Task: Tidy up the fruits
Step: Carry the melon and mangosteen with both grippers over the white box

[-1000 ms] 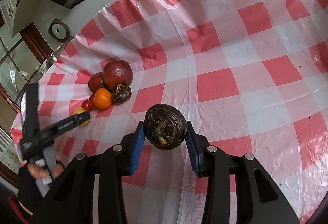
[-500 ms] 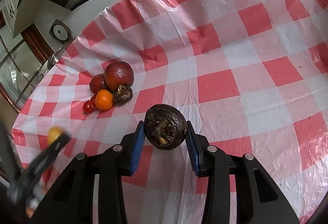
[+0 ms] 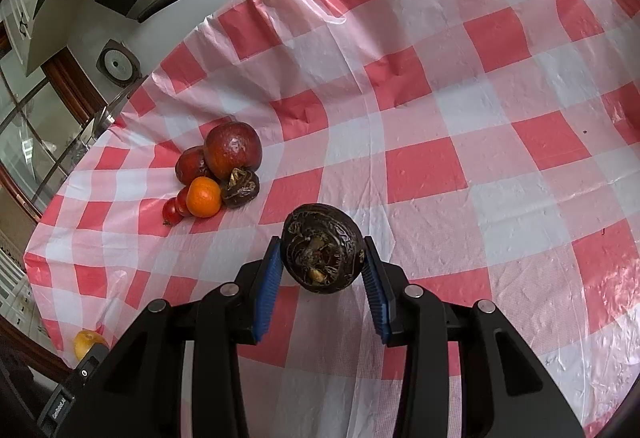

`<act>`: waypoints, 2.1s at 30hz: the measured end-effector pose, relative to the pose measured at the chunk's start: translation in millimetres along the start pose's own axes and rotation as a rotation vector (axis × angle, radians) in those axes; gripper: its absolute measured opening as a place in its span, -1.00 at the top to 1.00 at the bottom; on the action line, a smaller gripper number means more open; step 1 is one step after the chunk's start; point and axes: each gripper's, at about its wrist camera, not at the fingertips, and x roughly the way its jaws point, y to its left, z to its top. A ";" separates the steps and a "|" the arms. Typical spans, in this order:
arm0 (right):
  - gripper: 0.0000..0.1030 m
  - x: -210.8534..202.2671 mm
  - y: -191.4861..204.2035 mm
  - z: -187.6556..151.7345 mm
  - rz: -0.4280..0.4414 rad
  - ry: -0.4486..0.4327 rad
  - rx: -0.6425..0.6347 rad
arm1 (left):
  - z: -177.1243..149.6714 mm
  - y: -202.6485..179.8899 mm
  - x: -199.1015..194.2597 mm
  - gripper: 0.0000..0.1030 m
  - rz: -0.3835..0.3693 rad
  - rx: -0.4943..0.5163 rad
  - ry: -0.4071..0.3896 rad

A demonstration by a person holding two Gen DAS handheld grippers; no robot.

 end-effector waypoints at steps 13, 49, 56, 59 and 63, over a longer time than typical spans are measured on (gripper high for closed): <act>0.24 -8.5 4.8 -7.2 0.002 0.013 -0.022 | -8.6 14.8 -20.2 0.10 -0.020 -0.082 -0.018; 0.24 -147.6 227.0 -260.1 0.387 0.227 -0.695 | -110.0 147.6 -222.8 0.09 0.138 -0.024 -0.088; 0.24 -162.8 258.3 -312.7 0.461 0.271 -0.862 | -130.2 189.9 -255.0 0.09 0.217 -0.074 -0.105; 0.24 -168.5 268.7 -336.2 0.489 0.290 -0.942 | -144.8 207.7 -264.8 0.09 0.252 -0.101 -0.094; 0.24 -174.4 280.5 -367.2 0.532 0.317 -1.048 | -165.3 230.3 -270.9 0.09 0.293 -0.137 -0.067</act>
